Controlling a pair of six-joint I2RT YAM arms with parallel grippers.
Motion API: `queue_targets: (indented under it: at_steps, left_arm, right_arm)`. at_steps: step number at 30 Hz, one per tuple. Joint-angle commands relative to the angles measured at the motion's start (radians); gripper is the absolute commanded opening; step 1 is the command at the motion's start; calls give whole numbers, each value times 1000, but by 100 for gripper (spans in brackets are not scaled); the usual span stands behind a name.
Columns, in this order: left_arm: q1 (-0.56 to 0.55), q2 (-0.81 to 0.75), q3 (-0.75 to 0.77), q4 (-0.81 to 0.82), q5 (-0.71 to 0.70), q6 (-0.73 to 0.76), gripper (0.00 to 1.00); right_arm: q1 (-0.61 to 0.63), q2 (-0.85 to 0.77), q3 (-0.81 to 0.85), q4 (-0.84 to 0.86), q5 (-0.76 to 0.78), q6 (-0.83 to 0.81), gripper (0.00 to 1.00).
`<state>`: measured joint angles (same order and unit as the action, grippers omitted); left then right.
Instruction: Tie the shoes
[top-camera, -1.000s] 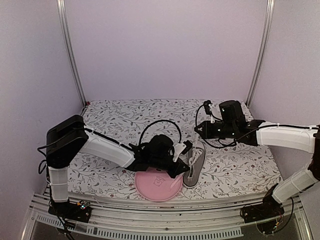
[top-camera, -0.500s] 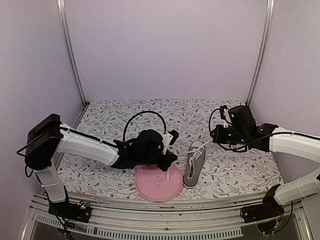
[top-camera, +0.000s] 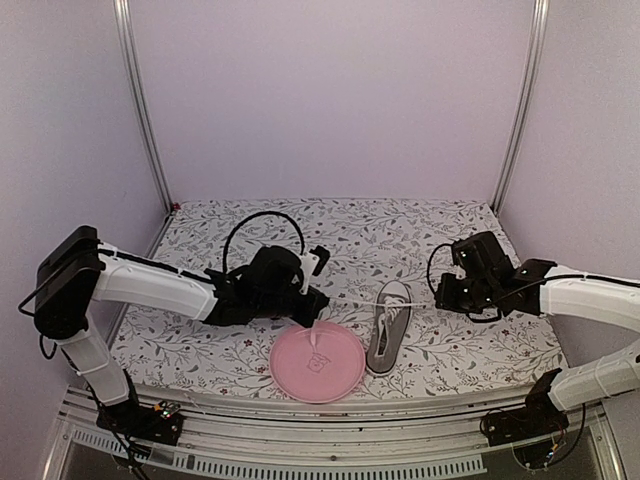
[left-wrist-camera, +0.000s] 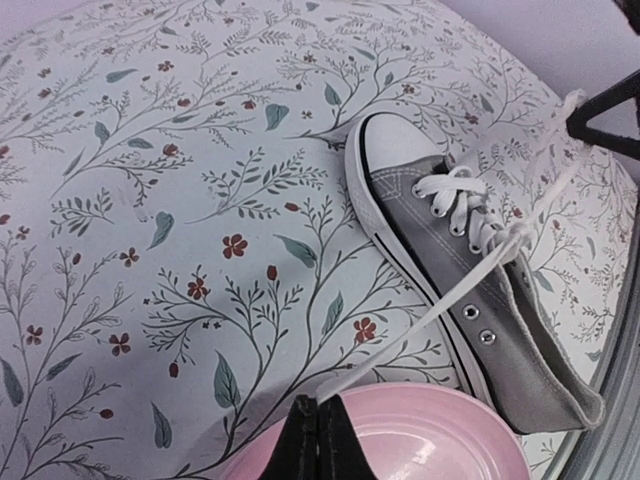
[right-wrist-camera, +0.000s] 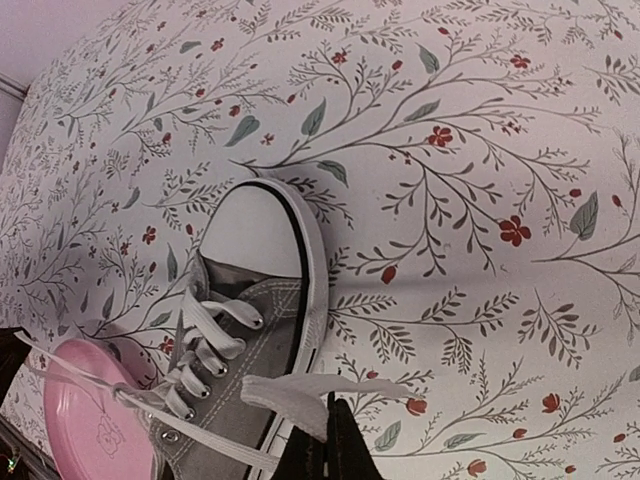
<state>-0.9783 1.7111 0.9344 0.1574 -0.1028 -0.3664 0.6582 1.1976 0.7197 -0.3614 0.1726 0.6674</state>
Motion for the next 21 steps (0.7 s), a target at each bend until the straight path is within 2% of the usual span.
queue_targets:
  at_steps: [1, 12, 21]
  left_arm:
    - [27, -4, -24, -25, 11, 31, 0]
    - [64, -4, -66, -25, -65, 24, 0]
    - [116, 50, -94, 3, 52, 97, 0]
  right_arm:
    - [-7, -27, -46, -87, 67, 78, 2]
    - [-9, 45, -159, -71, 68, 204, 2]
    - [-39, 72, -223, 4, 16, 235, 2]
